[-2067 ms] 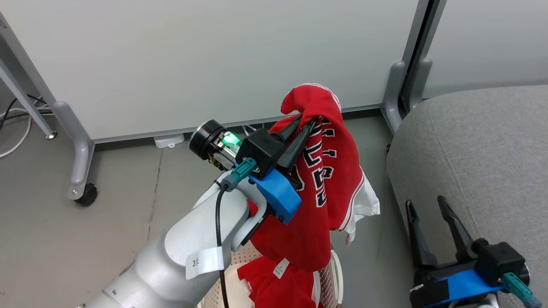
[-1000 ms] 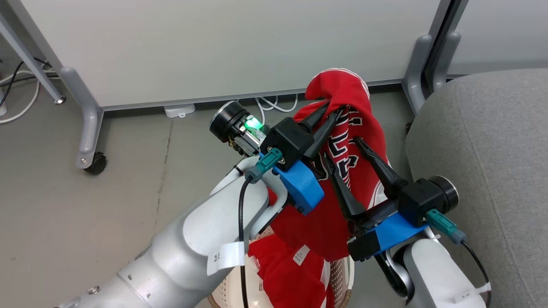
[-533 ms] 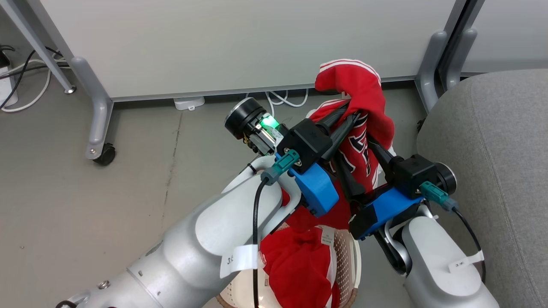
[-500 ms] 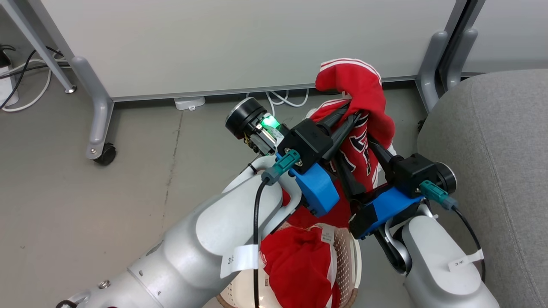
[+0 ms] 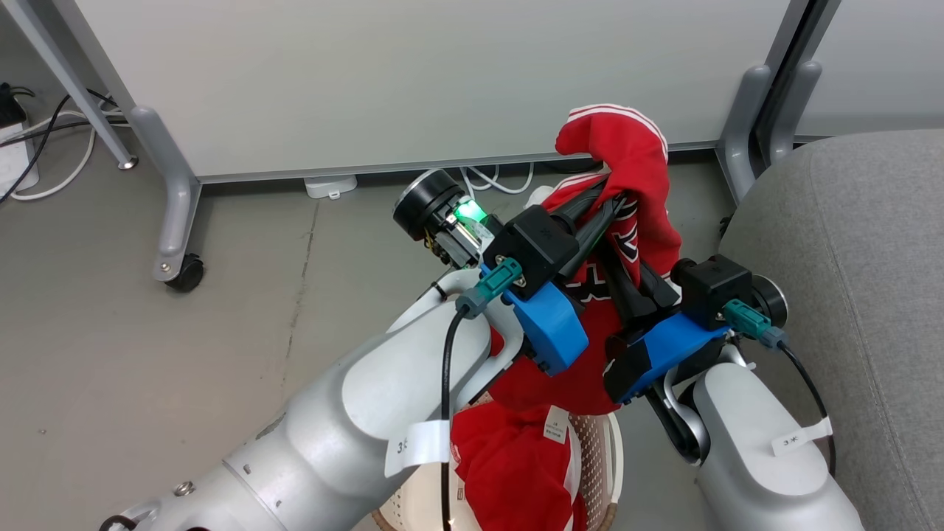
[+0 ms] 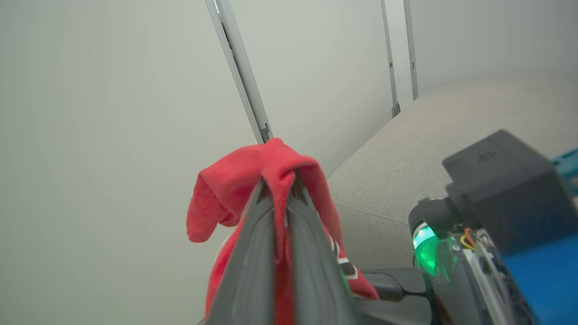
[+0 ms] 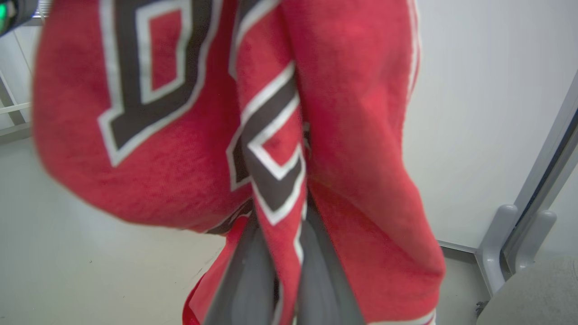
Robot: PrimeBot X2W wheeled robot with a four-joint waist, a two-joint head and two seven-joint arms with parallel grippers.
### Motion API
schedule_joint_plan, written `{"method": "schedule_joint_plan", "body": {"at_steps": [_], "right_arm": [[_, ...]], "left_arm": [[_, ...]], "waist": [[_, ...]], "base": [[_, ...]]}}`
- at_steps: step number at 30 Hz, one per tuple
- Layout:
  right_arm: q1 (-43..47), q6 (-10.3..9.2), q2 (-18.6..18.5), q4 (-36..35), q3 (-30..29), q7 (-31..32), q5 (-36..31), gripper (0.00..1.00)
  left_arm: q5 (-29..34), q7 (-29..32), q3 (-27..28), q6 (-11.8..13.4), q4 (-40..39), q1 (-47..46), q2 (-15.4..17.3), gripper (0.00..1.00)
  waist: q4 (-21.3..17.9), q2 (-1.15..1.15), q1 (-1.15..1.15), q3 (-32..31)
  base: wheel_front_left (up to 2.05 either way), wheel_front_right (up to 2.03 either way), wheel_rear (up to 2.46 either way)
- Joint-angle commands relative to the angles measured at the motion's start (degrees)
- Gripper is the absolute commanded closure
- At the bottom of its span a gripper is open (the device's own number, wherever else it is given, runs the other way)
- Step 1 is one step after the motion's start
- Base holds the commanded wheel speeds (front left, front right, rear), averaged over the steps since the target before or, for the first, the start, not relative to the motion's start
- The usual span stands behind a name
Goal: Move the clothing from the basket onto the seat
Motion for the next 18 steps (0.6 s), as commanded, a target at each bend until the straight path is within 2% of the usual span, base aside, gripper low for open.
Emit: {"method": "schedule_joint_plan", "body": {"at_steps": [1,12,13,14,18], "right_arm": [[-0.28,0.03,-0.21,-0.02,-0.09,-0.22,0.16,1.00],[0.29,0.03,-0.21,-0.30,-0.04,-0.22,0.55,1.00],[0.30,0.03,-0.21,-0.33,0.02,-0.22,0.64,1.00],[0.29,0.03,-0.21,-0.39,0.08,-0.22,0.68,1.00],[0.35,0.03,-0.21,-0.56,0.10,-0.22,0.77,1.00]], "left_arm": [[-0.30,-0.35,0.04,0.07,0.31,-0.24,-0.09,1.00],[-0.41,-0.41,0.26,0.20,0.69,0.01,-0.13,1.00],[-0.45,-0.43,0.48,0.35,0.66,0.12,-0.13,0.81],[-0.52,-0.44,0.62,0.31,0.55,0.26,-0.15,0.00],[-0.20,-0.41,0.63,0.64,0.63,0.32,-0.16,0.00]], "waist": [[-0.03,0.00,0.00,-0.09],[-0.10,0.00,0.00,-0.33],[-0.13,0.00,0.00,-0.34],[-0.16,0.00,0.00,-0.34],[-0.25,0.00,0.00,-0.44]], "base": [[0.00,0.00,0.00],[0.00,0.00,0.00],[0.00,0.00,0.00],[0.00,0.00,0.00],[0.00,0.00,0.00]]}}
